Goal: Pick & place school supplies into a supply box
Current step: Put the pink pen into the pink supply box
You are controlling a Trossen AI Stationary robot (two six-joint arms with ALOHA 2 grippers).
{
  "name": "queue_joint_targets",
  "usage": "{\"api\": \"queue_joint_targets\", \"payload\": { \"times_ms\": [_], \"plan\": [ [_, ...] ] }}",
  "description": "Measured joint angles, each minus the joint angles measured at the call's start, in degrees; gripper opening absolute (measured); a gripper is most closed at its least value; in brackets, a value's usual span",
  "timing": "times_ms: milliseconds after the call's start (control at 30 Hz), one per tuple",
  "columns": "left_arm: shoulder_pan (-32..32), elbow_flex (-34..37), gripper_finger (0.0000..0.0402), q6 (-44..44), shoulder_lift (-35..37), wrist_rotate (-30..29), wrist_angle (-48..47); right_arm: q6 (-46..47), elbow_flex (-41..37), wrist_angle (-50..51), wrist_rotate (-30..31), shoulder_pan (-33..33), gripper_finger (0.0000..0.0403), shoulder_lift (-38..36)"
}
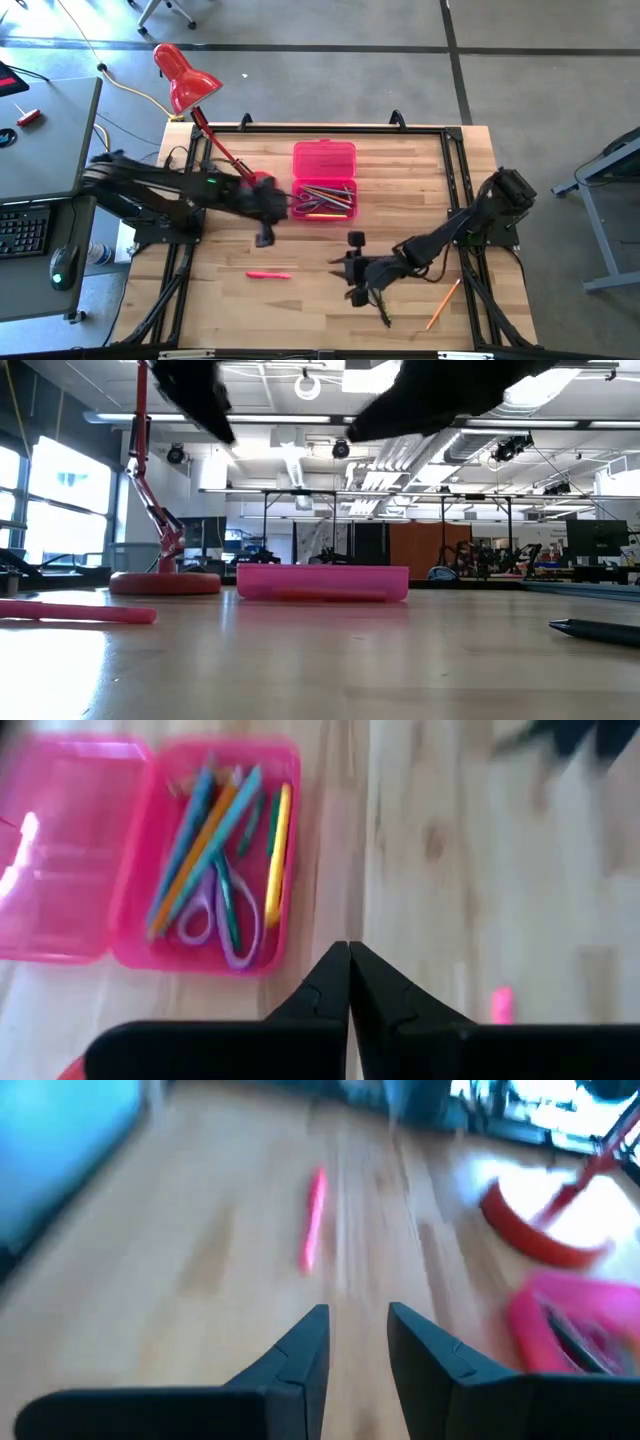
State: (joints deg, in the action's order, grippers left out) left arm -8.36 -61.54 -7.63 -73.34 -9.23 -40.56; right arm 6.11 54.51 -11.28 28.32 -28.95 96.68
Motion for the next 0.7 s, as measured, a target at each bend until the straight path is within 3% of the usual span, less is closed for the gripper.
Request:
{"api": "queue_joint_targets", "payload": {
  "times_ms": [133,233,433,700],
  "plan": [
    [-2.9,0.4,0.0037,-4.3,10.2,-5.3,-1.6,-3.2,-6.5,-21.6,-4.4,3.2,0.0083,3.5],
    [-5.2,0.3,0.0034,-6.0,16.1,-11.2,-2.0,-3.2,-6.7,-29.8,-9.7,5.5,0.0083,7.9],
    [-8.7,0.4,0.0039,-6.2,23.2,-18.7,-3.0,-4.9,6.4,-25.9,-11.1,6.9,0.0083,19.4],
    [-8.9,0.4,0.0043,-6.2,25.5,-19.0,-3.4,-8.8,23.7,-25.2,-11.3,8.1,0.0083,35.9]
  ]
}}
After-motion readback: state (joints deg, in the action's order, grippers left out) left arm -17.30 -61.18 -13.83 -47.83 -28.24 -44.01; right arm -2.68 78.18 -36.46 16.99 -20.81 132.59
